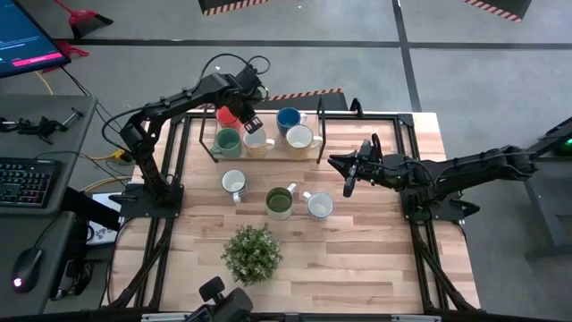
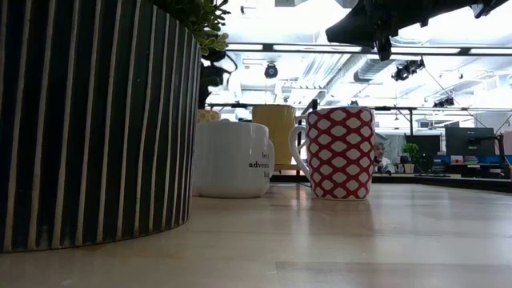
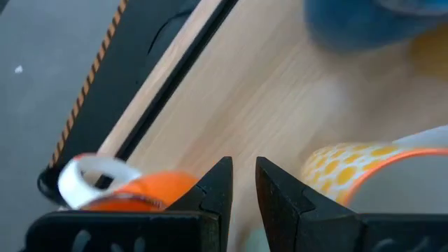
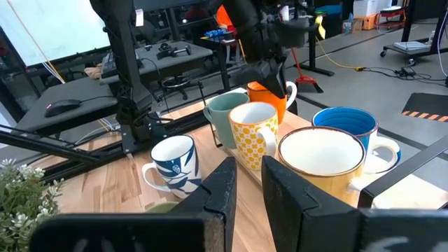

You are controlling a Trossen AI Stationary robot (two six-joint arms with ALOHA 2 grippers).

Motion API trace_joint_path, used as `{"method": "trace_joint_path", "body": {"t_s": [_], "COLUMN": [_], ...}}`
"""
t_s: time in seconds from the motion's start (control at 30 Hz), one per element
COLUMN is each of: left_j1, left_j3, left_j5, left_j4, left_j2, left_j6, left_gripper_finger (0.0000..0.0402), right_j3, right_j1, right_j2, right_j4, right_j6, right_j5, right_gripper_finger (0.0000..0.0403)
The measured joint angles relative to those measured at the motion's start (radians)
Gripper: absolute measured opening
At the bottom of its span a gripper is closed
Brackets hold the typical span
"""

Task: Place coffee mugs
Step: Adjust the colored mugs on the shelf

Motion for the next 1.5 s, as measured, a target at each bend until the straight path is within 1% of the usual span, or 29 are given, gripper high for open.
{"method": "trace_joint_path", "body": {"t_s": [0.2,0.3,0.4,0.5,0.57,0.7,0.8,0.97,1.17,1.3,1.5], "left_j1": [-0.03,-0.06,-0.104,-0.155,-0.188,-0.256,-0.306,-0.357,-0.358,-0.358,-0.352], "left_j3": [0.079,0.112,0.116,0.116,0.116,0.116,0.083,-0.044,-0.149,-0.207,-0.229], "left_j5": [0.051,0.115,0.168,0.173,0.178,0.22,0.221,0.217,0.208,0.205,0.126], "left_j4": [-0.007,-0.044,-0.136,-0.223,-0.251,-0.267,-0.261,-0.183,-0.102,-0.019,0.024], "left_j2": [-0.015,-0.052,-0.099,-0.149,-0.179,-0.211,-0.212,-0.209,-0.21,-0.211,-0.21], "left_j6": [0.039,0.07,0.13,0.171,0.178,0.163,0.156,0.16,0.13,0.115,0.11], "left_gripper_finger": [0.0053,0.0053,0.0053,0.0053,0.0053,0.0053,0.0053,0.0053,0.0053,0.0053,0.0053], "right_j3": [0.0,0.0,0.0,0.0,0.0,0.0,0.0,0.0,0.0,0.0,0.0], "right_j1": [0.0,0.0,0.0,0.0,0.0,0.0,0.0,0.0,0.0,0.0,0.0], "right_j2": [0.0,0.0,0.0,0.0,0.0,0.0,0.0,0.0,0.0,0.0,0.0], "right_j4": [0.0,0.0,0.0,-0.002,-0.003,-0.003,-0.002,-0.002,-0.002,-0.01,-0.016], "right_j6": [0.0,0.003,0.002,0.0,0.0,0.001,0.003,0.003,0.003,0.003,0.001], "right_j5": [0.0,0.0,0.0,0.0,0.0,0.0,0.0,-0.004,-0.013,-0.014,-0.017], "right_gripper_finger": [0.0055,0.0055,0.0055,0.0055,0.0055,0.0055,0.0055,0.0055,0.0055,0.0055,0.0055]}}
